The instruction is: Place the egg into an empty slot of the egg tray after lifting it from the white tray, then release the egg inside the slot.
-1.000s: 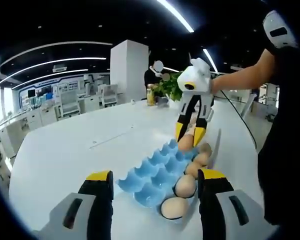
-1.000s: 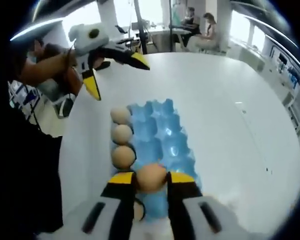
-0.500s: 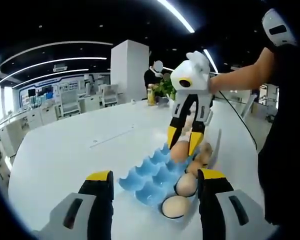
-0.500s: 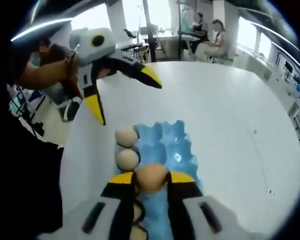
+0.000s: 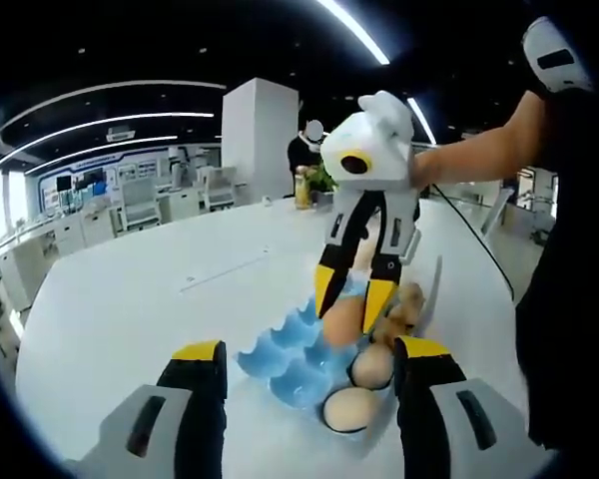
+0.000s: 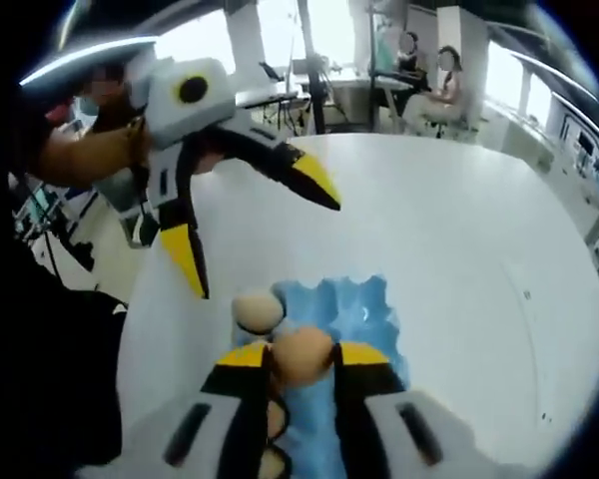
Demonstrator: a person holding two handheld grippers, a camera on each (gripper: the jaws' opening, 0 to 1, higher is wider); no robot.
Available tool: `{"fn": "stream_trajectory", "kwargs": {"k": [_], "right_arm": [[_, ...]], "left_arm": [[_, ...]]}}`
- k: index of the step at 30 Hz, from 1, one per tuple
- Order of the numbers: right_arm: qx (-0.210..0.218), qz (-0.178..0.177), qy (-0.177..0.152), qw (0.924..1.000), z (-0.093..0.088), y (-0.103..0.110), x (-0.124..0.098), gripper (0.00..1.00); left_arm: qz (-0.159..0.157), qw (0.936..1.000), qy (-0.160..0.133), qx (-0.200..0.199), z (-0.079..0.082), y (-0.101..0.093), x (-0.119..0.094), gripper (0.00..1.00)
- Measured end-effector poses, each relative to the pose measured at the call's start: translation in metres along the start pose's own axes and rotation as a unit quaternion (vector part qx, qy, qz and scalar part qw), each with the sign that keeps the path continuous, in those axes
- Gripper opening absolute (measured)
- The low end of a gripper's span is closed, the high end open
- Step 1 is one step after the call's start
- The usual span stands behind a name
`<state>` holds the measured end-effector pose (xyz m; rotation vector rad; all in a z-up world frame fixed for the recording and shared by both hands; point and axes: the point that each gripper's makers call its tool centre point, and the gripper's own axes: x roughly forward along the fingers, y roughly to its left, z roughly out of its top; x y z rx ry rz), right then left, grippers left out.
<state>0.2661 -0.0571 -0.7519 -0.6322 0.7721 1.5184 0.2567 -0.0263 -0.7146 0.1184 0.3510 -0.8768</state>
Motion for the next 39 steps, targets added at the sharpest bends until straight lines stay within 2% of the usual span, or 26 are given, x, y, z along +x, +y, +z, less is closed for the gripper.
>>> {"fn": "stream_trajectory", "kwargs": {"k": [11, 19, 27, 39], "right_arm": [[-0.006, 0.010, -0.008, 0.9999, 0.014, -0.002, 0.021, 0.24], [-0.004, 0.012, -0.005, 0.9999, 0.019, -0.004, 0.030, 0.24], [-0.012, 0.007, 0.010, 0.9999, 0.015, -0.009, 0.041, 0.24], [-0.080, -0.006, 0.049, 0.9956, 0.010, -0.010, 0.056, 0.24]], "left_arm": [[0.000, 1.0000, 0.001, 0.000, 0.001, -0.001, 0.001, 0.69], [0.000, 1.0000, 0.004, -0.001, -0.001, 0.000, 0.001, 0.69], [-0.003, 1.0000, 0.009, 0.003, -0.004, 0.001, 0.001, 0.69], [-0.006, 0.9999, 0.016, 0.003, -0.007, 0.003, 0.002, 0.69]]}}
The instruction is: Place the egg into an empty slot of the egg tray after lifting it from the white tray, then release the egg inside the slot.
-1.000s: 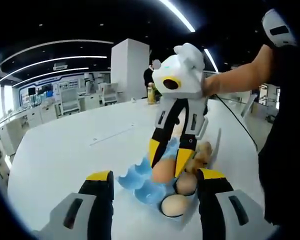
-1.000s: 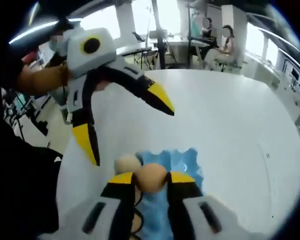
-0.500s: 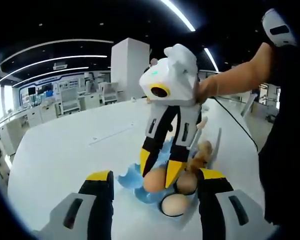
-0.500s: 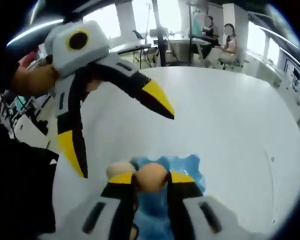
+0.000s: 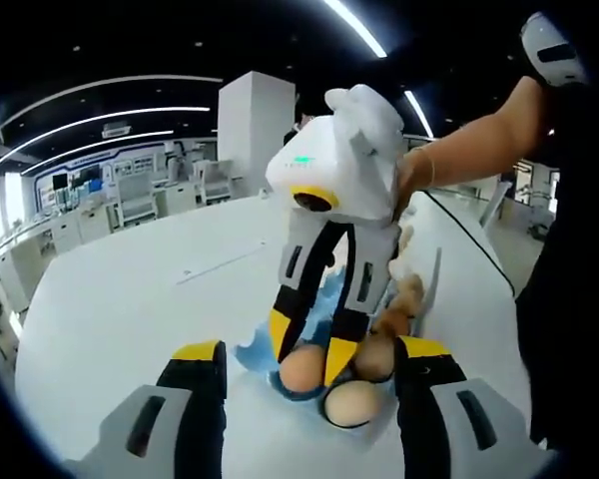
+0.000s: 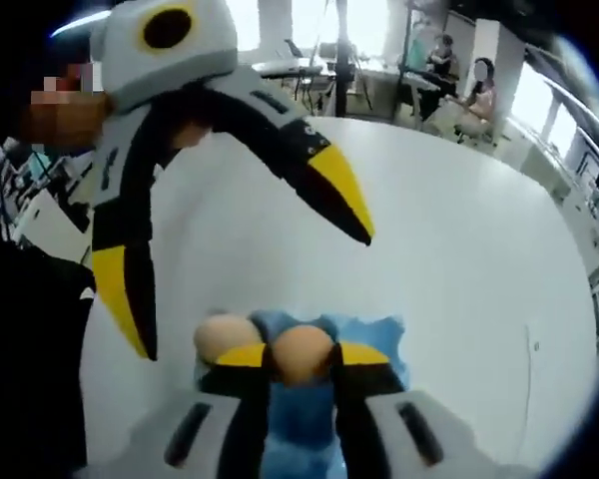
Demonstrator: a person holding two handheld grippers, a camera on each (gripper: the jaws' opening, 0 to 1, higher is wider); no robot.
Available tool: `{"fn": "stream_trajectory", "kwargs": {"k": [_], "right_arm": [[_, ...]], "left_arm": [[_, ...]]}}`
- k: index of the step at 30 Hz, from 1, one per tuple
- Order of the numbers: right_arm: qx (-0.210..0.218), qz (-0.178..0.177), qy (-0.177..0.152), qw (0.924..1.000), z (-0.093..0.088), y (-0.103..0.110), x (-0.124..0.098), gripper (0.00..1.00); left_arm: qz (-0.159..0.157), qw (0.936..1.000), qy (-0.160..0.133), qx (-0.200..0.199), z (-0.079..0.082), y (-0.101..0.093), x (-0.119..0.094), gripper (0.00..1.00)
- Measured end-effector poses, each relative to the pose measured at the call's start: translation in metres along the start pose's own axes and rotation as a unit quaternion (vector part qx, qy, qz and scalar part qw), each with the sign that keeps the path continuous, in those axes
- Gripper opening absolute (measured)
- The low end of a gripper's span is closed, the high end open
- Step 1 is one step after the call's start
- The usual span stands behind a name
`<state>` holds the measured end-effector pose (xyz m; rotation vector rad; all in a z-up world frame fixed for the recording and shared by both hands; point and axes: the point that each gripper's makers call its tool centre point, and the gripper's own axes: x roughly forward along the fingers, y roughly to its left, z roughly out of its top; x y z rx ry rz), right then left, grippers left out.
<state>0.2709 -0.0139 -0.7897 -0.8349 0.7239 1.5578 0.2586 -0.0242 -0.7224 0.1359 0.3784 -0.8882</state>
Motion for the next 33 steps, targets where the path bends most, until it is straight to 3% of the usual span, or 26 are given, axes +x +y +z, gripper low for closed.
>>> {"fn": "stream_trajectory", "kwargs": {"k": [18, 25, 29, 32, 33], "right_arm": [[0.006, 0.013, 0.006, 0.9999, -0.002, 0.002, 0.005, 0.25], [-0.047, 0.007, -0.040, 0.9981, 0.002, 0.000, 0.002, 0.32], [-0.023, 0.009, -0.042, 0.9988, -0.003, -0.002, -0.008, 0.40], [0.002, 0.012, -0.061, 0.9981, -0.003, -0.002, -0.014, 0.38], [0.023, 0.011, -0.081, 0.9964, 0.000, -0.002, -0.017, 0.36]], "left_arm": [[0.002, 1.0000, -0.003, -0.002, 0.000, 0.001, -0.002, 0.69], [0.003, 0.9999, -0.006, -0.008, 0.000, 0.001, -0.002, 0.69], [0.005, 0.9999, -0.005, -0.009, -0.001, 0.002, -0.003, 0.70], [0.007, 0.9999, -0.007, -0.012, 0.000, 0.002, -0.004, 0.70], [0.007, 0.9999, -0.007, -0.012, 0.001, 0.002, -0.005, 0.70]]}}
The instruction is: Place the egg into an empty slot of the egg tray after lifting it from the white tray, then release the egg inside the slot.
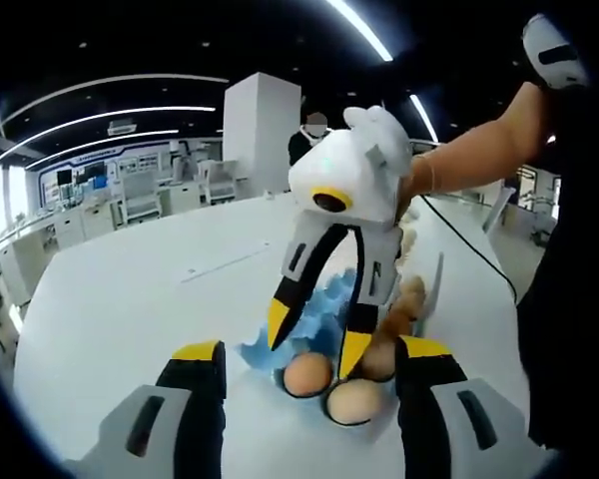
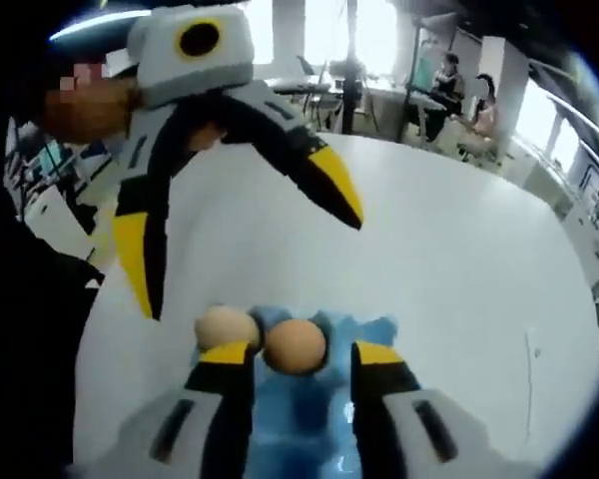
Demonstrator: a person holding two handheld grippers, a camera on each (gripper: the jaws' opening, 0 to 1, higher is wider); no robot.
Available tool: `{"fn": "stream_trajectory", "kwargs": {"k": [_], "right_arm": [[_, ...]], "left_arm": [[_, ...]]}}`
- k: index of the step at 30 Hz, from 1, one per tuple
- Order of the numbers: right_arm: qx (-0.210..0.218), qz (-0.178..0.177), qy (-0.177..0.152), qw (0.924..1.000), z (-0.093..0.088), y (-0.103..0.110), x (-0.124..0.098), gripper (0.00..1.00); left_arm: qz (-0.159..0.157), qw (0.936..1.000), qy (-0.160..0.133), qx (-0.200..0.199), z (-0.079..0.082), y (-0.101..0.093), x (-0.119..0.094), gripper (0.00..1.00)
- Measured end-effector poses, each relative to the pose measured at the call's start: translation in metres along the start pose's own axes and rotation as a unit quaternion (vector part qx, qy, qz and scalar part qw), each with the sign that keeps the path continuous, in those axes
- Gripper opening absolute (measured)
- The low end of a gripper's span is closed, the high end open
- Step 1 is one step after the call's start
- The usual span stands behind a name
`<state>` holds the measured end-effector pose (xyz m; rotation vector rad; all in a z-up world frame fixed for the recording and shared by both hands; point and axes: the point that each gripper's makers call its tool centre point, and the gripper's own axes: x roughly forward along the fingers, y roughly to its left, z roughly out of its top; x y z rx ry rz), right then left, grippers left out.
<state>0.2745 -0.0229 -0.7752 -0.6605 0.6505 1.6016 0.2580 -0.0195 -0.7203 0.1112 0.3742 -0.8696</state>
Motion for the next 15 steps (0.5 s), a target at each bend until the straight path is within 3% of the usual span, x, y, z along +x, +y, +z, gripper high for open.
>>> {"fn": "stream_trajectory", "kwargs": {"k": [2, 10, 15], "right_arm": [[0.023, -0.003, -0.025, 0.9994, 0.004, -0.002, -0.004, 0.37], [0.039, -0.014, -0.036, 0.9985, -0.005, 0.001, -0.013, 0.38], [0.052, -0.024, -0.070, 0.9959, -0.005, 0.001, -0.019, 0.49]], "left_arm": [[0.001, 1.0000, 0.000, -0.001, 0.001, 0.000, 0.000, 0.70], [-0.006, 1.0000, 0.002, 0.001, 0.004, -0.005, 0.000, 0.70], [-0.012, 0.9999, 0.006, 0.003, 0.005, -0.006, 0.000, 0.70]]}}
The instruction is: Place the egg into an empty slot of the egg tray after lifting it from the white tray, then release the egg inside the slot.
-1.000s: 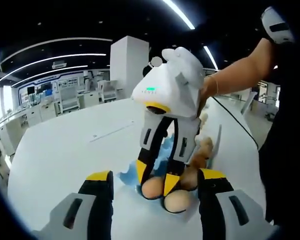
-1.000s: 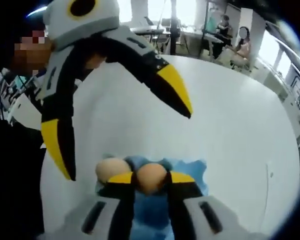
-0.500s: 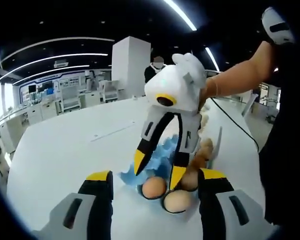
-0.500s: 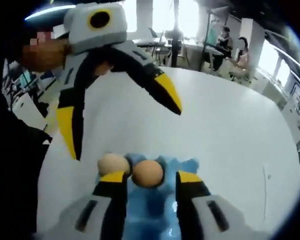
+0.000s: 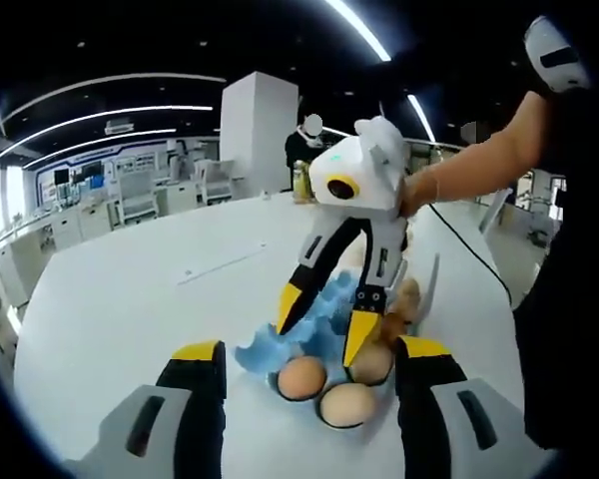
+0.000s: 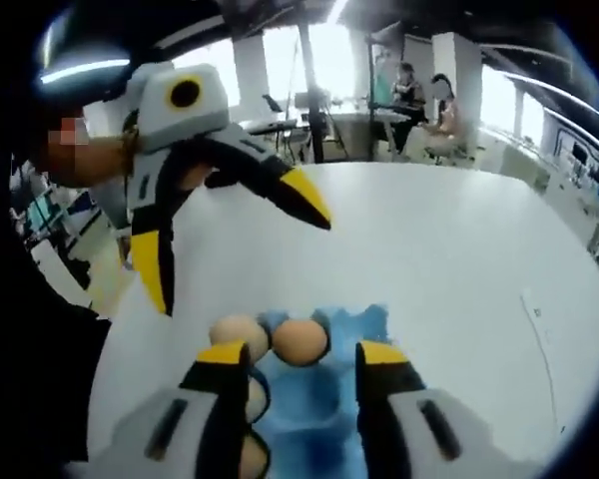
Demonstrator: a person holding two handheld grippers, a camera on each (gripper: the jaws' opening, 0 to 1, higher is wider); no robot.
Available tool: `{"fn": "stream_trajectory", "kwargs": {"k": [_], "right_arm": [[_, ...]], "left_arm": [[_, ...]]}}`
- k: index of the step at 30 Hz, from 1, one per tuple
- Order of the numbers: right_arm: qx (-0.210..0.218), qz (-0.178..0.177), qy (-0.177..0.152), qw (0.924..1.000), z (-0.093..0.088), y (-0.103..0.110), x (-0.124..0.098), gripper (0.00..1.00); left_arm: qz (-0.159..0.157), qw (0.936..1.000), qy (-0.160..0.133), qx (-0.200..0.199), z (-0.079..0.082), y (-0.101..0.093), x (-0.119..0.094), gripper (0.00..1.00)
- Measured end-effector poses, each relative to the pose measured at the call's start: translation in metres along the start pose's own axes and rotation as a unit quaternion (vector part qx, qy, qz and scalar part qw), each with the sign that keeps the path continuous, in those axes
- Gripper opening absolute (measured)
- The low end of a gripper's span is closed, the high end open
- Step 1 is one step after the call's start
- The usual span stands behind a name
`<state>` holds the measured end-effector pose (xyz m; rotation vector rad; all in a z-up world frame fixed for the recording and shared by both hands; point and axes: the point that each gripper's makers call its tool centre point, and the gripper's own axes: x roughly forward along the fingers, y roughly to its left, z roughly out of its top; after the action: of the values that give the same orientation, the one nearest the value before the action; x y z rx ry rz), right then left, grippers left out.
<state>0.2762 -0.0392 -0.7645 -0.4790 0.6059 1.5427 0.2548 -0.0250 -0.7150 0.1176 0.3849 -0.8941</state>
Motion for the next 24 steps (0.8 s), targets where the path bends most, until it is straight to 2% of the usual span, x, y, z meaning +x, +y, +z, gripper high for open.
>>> {"fn": "stream_trajectory", "kwargs": {"k": [3, 7, 10, 12, 16, 19, 21, 24], "right_arm": [[0.008, -0.010, 0.004, 0.9999, -0.003, -0.003, -0.002, 0.48], [0.020, -0.014, -0.019, 0.9995, 0.002, -0.003, -0.006, 0.53], [0.029, -0.012, -0.061, 0.9977, 0.012, 0.000, -0.009, 0.56], [0.039, -0.014, -0.059, 0.9974, 0.009, 0.000, -0.012, 0.56], [0.033, -0.019, -0.061, 0.9974, 0.002, 0.000, -0.020, 0.55], [0.040, -0.038, -0.061, 0.9966, -0.006, -0.006, -0.030, 0.50], [0.055, -0.043, -0.070, 0.9951, -0.010, -0.008, -0.039, 0.51], [0.062, -0.054, -0.065, 0.9945, -0.024, -0.009, -0.052, 0.51]], "left_arm": [[-0.004, 1.0000, 0.001, 0.004, 0.001, 0.000, 0.000, 0.70], [-0.006, 1.0000, -0.001, 0.006, 0.004, 0.001, -0.001, 0.70], [-0.005, 1.0000, -0.001, 0.007, 0.007, 0.002, -0.002, 0.70], [-0.006, 1.0000, -0.001, 0.007, 0.009, 0.000, -0.002, 0.70], [0.001, 0.9999, 0.004, 0.013, 0.010, 0.003, -0.003, 0.70], [0.002, 0.9999, -0.001, 0.014, 0.015, 0.002, -0.003, 0.69], [0.002, 0.9998, 0.003, 0.018, 0.015, 0.002, -0.001, 0.69], [0.005, 0.9999, -0.001, 0.015, 0.018, 0.003, 0.000, 0.69]]}}
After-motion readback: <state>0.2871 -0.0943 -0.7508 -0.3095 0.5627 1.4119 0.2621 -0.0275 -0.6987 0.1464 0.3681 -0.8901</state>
